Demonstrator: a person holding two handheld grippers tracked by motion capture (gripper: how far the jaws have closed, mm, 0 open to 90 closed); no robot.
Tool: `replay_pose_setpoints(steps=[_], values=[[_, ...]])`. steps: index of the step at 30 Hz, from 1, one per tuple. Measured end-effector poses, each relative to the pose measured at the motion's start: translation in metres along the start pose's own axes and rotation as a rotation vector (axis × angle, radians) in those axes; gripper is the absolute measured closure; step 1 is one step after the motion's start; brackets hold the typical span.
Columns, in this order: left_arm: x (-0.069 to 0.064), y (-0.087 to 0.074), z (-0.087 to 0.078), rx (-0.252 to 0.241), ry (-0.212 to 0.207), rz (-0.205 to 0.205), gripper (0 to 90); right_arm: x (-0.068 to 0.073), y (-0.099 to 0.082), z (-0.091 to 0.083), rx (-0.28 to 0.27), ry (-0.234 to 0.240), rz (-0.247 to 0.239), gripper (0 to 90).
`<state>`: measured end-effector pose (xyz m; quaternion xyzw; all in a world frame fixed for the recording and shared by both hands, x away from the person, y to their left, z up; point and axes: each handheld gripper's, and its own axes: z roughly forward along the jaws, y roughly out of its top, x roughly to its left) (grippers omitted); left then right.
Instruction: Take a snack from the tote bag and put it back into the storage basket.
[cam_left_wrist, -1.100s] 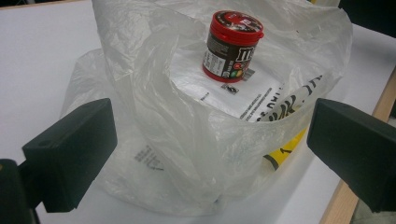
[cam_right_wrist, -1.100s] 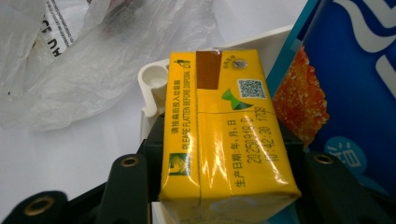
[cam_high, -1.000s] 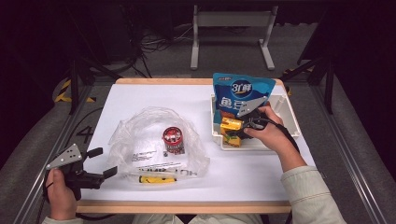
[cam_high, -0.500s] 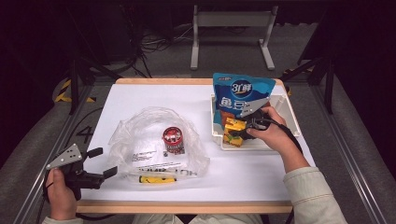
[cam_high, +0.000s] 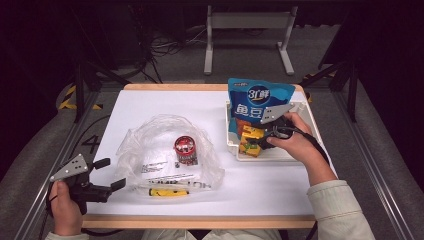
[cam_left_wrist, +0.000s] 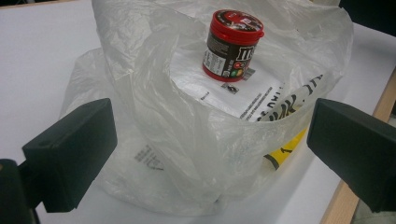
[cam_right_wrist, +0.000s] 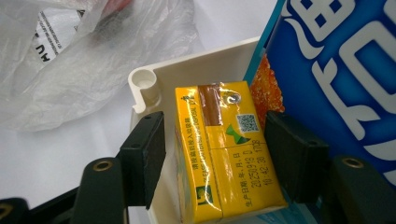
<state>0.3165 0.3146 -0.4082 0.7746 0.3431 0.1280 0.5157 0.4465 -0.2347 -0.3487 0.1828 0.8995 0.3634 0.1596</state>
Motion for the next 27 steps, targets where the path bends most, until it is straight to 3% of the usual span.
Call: replay_pose_setpoints(steps=[9,15,17,18,20,23,27], values=[[0.000,0.000,-0.001,0.001,0.002,-0.004,2.2,0.009,0.007,-0.017,-0.085,-0.030,-0.009,31.7],[0.000,0.000,0.000,-0.001,0.001,-0.002,2.2,0.017,0.007,-0.026,-0.099,-0.037,0.007,33.8],[0.000,0.000,0.000,0.001,0.003,-0.005,2.2,0.021,0.006,-0.028,-0.100,-0.071,0.016,34.1],[0.000,0.000,0.000,0.001,0.002,-0.004,2.2,0.024,0.004,-0.031,-0.094,-0.090,0.012,37.1],[0.000,0.000,0.000,0.002,0.001,-0.004,2.2,0.028,0.002,-0.033,-0.106,-0.078,0.035,39.7],[0.000,0.000,0.001,0.006,-0.001,-0.001,2.2,0.035,-0.002,-0.035,-0.096,-0.070,0.039,51.2],[0.000,0.000,0.001,0.002,-0.003,-0.006,2.2,0.045,-0.009,-0.034,-0.091,-0.097,0.049,66.9]])
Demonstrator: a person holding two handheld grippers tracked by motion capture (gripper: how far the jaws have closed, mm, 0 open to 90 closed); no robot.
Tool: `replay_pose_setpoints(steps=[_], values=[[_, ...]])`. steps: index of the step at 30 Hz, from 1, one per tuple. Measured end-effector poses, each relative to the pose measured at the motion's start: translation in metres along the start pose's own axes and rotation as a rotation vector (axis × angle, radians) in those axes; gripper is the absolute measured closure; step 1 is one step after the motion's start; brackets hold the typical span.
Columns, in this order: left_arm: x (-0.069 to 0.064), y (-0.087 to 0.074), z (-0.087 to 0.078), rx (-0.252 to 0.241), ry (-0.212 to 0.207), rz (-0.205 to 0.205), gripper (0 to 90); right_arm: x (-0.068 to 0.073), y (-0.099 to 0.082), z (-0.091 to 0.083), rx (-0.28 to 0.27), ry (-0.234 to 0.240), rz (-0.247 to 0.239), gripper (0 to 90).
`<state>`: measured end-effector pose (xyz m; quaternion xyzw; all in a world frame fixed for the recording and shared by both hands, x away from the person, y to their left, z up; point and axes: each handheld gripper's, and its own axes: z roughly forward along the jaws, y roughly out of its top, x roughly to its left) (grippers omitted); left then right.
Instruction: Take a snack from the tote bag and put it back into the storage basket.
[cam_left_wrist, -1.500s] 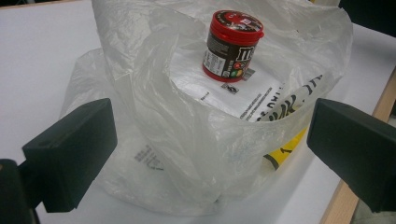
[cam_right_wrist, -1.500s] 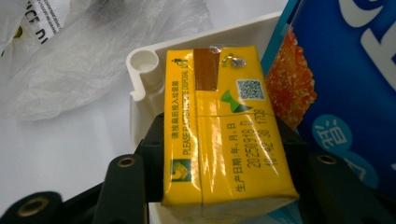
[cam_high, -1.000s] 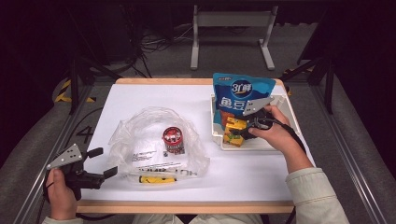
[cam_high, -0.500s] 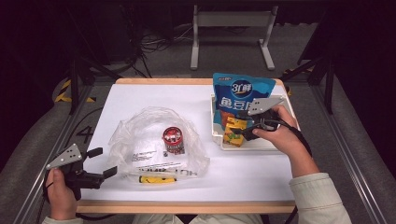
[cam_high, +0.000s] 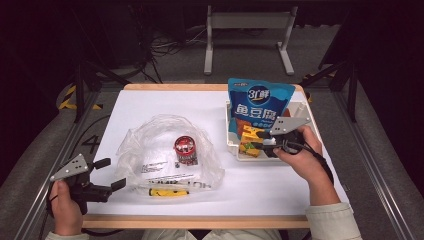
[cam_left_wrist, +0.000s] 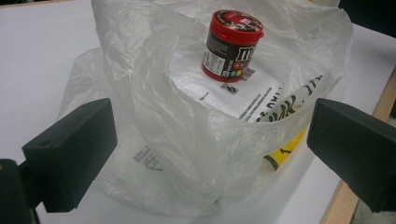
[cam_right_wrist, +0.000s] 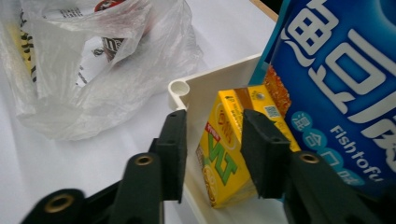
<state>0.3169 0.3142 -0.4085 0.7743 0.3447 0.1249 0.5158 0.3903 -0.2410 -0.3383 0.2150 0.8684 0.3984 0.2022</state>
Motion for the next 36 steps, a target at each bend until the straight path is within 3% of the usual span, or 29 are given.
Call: replay_pose_setpoints(steps=[2,4,8,18,28,36], values=[[0.000,0.000,0.001,0.001,-0.002,0.002,2.2,0.002,-0.003,0.001,-0.022,0.008,0.017,75.1],[0.000,0.000,0.000,0.002,-0.004,0.005,2.3,0.002,-0.004,0.003,0.027,0.003,0.011,82.8],[0.000,0.000,0.000,0.002,-0.005,-0.003,2.3,0.001,-0.007,0.006,0.045,0.023,0.031,89.0],[0.000,0.000,0.001,0.004,-0.007,0.006,2.2,-0.001,-0.015,0.016,0.102,0.054,0.059,90.0],[0.000,0.000,0.002,0.002,-0.008,0.006,2.2,-0.006,-0.026,0.029,0.190,0.029,0.102,89.9],[0.000,0.000,0.001,0.001,-0.008,0.006,2.2,-0.010,-0.033,0.035,0.212,0.012,0.123,89.9]])
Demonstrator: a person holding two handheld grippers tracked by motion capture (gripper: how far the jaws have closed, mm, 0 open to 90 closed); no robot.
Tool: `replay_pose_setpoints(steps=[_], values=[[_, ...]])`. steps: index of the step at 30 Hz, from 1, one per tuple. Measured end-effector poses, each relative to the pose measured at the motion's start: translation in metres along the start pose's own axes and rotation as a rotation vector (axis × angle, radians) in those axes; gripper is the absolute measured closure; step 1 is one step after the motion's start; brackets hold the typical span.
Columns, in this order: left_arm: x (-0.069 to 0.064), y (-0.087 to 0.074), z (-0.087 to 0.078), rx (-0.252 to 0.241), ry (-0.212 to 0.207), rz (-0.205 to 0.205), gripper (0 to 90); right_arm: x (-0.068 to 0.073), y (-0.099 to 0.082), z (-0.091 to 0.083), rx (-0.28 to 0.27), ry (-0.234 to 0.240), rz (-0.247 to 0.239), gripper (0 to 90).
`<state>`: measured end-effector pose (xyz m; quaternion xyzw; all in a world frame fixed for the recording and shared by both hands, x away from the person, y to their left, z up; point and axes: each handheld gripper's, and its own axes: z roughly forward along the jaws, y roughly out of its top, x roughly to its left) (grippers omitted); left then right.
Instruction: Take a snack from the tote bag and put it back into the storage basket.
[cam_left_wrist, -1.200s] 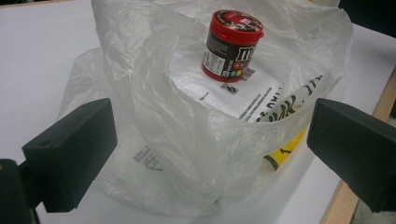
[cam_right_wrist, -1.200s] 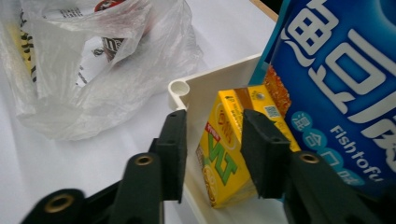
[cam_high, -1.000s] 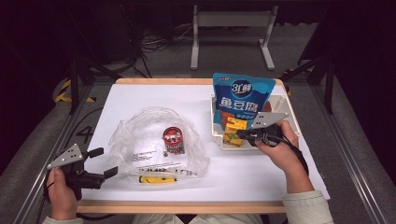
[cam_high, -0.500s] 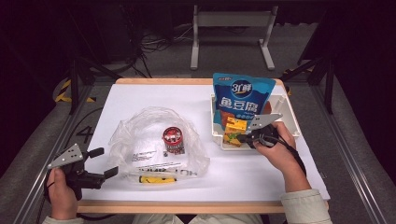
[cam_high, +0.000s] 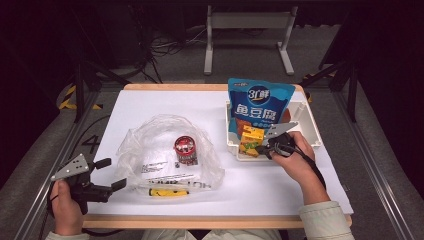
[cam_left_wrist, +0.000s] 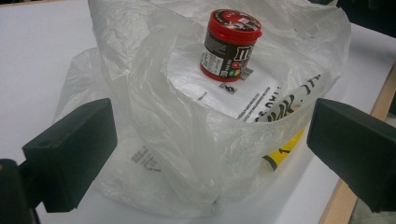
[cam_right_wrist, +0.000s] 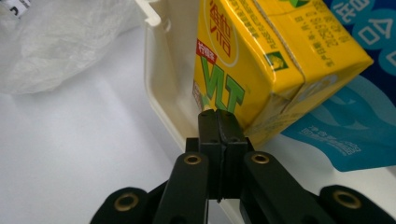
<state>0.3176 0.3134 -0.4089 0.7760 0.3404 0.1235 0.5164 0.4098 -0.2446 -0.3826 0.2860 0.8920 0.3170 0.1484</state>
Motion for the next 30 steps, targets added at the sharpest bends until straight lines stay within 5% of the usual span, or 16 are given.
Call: replay_pose_setpoints(steps=[30], values=[[0.0002,0.0016,-0.0002,-0.005,0.000,-0.001,2.2,-0.0047,-0.0058,0.0008,0.019,-0.029,0.029,89.7]])
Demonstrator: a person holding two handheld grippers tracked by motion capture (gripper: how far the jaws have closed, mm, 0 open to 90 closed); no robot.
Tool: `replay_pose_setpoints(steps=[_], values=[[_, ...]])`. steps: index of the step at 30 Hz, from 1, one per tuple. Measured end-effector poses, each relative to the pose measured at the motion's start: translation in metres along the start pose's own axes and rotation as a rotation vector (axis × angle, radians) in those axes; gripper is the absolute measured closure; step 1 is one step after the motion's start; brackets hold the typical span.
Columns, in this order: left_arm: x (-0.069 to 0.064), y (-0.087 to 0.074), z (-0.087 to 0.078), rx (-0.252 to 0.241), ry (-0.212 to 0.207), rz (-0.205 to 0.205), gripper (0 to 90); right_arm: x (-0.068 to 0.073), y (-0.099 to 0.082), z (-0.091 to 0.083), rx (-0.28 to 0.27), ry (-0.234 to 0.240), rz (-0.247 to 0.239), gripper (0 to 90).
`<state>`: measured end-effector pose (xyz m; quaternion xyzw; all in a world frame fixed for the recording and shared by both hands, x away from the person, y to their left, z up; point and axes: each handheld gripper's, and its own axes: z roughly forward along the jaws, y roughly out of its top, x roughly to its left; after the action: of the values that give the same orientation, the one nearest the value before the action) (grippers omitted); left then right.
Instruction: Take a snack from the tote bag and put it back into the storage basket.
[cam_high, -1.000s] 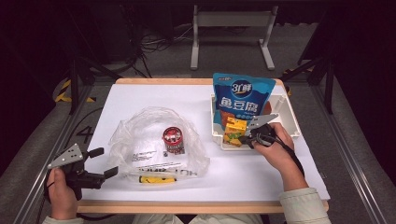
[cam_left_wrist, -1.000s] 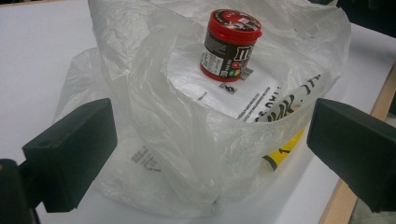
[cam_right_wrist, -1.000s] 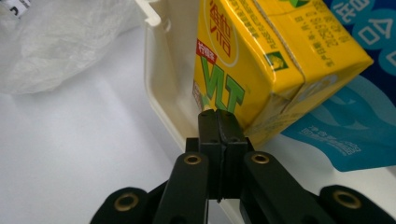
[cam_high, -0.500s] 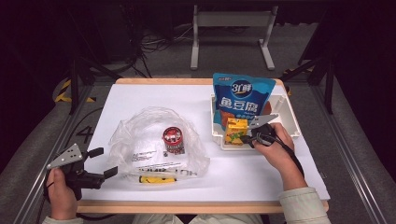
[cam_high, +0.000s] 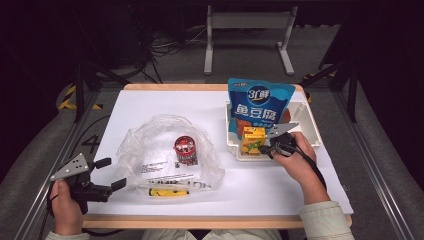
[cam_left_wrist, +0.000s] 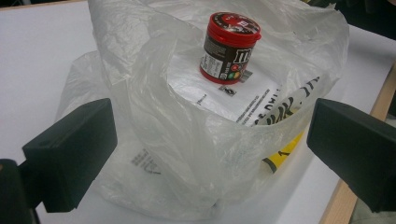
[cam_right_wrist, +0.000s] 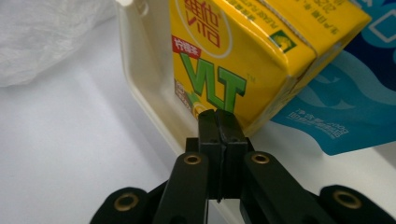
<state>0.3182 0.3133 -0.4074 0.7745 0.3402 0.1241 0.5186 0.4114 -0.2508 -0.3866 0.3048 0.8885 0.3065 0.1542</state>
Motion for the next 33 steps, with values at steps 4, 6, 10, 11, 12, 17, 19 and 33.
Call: replay_pose_setpoints(steps=[4,6,10,11,12,17,19,33], values=[[0.001,0.001,0.002,-0.002,-0.004,0.000,2.2,0.005,0.004,-0.010,-0.018,0.014,-0.009,86.3],[0.001,0.002,0.003,-0.002,-0.005,0.002,2.2,0.007,0.005,-0.012,-0.025,0.015,-0.013,84.6],[0.001,0.003,0.005,0.001,-0.010,0.001,2.2,0.015,0.011,-0.021,-0.061,0.031,-0.028,74.4],[0.001,0.003,0.005,0.001,-0.009,0.002,2.2,0.016,0.013,-0.023,-0.069,0.033,-0.029,73.4],[0.001,0.004,0.005,0.001,-0.008,0.001,2.3,0.017,0.014,-0.024,-0.076,0.035,-0.030,72.0],[0.002,0.005,0.008,0.006,-0.011,0.001,2.2,0.025,0.020,-0.032,-0.127,0.049,-0.017,62.7],[0.001,0.005,0.009,0.008,-0.013,0.003,2.2,0.028,0.023,-0.035,-0.154,0.063,-0.017,57.0],[0.001,0.005,0.008,0.004,-0.012,0.002,2.2,0.053,0.057,-0.035,-0.209,0.126,-0.047,41.2]])
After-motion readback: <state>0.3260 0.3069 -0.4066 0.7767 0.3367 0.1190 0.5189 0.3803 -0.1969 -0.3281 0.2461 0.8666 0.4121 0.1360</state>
